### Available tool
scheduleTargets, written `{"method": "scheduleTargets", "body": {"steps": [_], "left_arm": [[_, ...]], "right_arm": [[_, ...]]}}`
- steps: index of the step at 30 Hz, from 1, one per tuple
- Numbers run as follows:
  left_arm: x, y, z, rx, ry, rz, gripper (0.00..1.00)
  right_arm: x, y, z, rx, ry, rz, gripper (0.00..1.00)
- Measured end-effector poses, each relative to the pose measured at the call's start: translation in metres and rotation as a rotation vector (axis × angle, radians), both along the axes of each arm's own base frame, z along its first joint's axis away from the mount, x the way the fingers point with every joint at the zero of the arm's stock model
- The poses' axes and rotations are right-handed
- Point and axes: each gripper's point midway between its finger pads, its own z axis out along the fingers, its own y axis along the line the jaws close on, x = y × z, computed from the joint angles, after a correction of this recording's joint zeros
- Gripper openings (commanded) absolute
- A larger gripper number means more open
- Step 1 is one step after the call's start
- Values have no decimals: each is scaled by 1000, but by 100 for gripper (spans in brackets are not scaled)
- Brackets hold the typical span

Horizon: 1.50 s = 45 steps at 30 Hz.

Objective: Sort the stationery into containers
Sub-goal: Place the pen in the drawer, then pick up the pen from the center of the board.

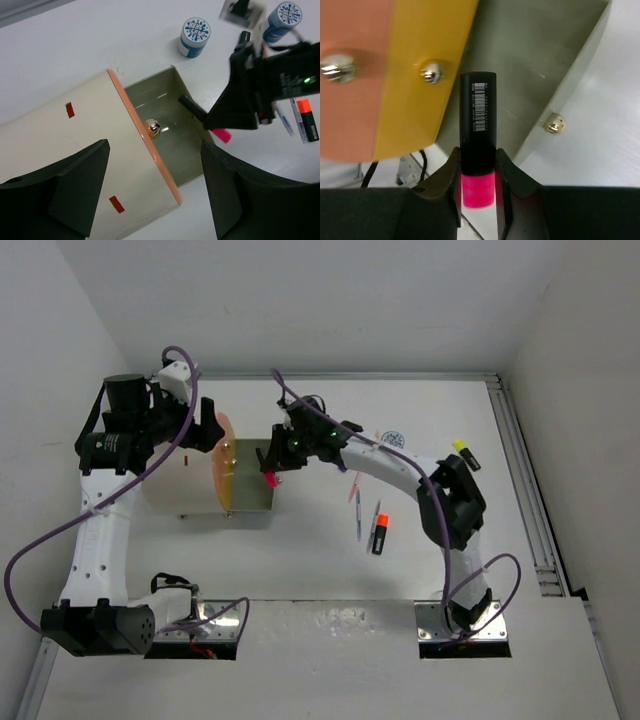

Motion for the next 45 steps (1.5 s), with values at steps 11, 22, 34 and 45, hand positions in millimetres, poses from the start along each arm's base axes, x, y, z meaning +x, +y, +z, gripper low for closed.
{"method": "scheduleTargets", "body": {"steps": [11, 22, 34, 45], "left_arm": [[2, 9, 1, -6, -3, 30, 80], [8, 15, -1, -19, -14, 58, 81], [9, 19, -4, -13, -8, 77, 81], [9, 27, -10, -4, 5, 108, 82]], "right_arm": [[8, 12, -22, -30, 47, -94, 57], [102, -155, 23, -226, -153, -620, 50], [121, -235, -86, -496, -21, -807, 47], [125, -239, -127, -554, 0, -791, 48]]}}
